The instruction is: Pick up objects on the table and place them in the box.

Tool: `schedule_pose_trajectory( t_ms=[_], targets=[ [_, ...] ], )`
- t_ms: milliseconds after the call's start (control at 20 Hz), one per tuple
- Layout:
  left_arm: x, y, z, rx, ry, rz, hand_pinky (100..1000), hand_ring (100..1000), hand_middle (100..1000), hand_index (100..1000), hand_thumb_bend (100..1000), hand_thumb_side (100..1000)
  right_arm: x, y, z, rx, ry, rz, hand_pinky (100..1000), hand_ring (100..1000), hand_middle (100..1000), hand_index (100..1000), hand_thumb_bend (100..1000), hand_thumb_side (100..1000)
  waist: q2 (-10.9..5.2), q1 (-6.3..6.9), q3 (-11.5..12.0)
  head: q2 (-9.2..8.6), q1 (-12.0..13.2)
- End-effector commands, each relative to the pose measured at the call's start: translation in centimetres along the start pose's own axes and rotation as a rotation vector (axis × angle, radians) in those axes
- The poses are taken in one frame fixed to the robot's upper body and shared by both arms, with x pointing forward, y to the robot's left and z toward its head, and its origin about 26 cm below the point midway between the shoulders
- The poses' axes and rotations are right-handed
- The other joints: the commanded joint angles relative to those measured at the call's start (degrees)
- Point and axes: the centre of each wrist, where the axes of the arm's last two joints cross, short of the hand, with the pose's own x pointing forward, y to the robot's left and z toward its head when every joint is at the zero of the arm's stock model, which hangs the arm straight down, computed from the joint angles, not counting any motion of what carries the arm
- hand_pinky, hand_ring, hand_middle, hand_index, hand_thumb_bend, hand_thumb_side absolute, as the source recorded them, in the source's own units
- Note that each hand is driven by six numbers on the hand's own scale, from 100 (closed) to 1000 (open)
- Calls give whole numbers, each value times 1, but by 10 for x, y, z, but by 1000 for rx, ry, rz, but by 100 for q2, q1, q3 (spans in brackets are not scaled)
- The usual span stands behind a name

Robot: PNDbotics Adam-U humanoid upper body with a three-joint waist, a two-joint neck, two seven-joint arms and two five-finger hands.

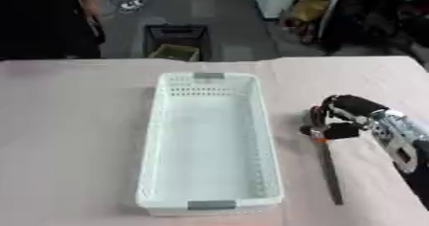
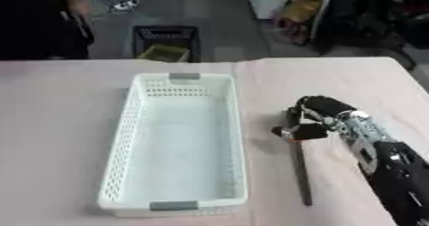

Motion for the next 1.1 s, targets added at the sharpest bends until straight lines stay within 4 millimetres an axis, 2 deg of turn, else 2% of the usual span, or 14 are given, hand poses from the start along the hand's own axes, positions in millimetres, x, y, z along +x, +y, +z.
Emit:
schedule_pose_trajectory(
  t_ms=[50, 650, 1100],
  targets=[
    [6, 3, -6, -1, -32, -11, 647, 682, 680, 811, 257, 1000, -5, -16, 2, -38, 18, 16, 537, 674, 648, 617, 589, 934, -34, 5, 7, -26, 17],
    [6, 4, -5, 0, -30, -11, 648, 682, 681, 812, 255, 1000, -23, -6, 8, -33, 99, -8, 537, 674, 648, 617, 588, 936, -29, 12, -4, -25, 31],
    [6, 3, -5, -2, -28, -10, 650, 682, 681, 812, 254, 1000, -26, 2, 3, -9, 133, -13, 539, 676, 651, 617, 588, 929, -31, 18, -3, -14, 24]
  ],
)
